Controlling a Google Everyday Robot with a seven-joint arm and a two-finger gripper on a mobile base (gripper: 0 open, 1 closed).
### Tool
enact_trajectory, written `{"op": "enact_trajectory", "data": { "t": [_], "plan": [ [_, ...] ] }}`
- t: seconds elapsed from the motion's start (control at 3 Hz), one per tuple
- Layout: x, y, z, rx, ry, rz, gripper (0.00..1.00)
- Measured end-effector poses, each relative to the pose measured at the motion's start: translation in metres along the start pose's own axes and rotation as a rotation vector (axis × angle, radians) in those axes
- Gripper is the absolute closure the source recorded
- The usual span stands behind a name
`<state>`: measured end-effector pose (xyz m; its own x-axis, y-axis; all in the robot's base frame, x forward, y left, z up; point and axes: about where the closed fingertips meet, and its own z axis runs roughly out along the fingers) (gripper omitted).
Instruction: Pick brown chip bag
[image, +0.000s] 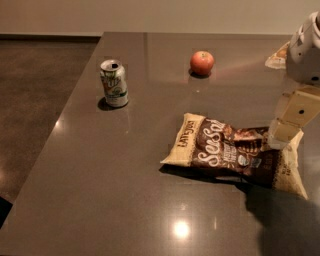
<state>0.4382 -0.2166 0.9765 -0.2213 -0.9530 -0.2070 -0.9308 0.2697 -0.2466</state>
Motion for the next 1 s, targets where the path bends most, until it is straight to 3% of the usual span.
{"op": "enact_trajectory", "data": {
  "t": [0.33,1.0],
  "plan": [
    [0.000,0.000,0.000,0.000,0.000,0.000,0.00],
    [0.016,-0.002,0.024,-0.049,-0.029,0.061,0.00]
  ]
}}
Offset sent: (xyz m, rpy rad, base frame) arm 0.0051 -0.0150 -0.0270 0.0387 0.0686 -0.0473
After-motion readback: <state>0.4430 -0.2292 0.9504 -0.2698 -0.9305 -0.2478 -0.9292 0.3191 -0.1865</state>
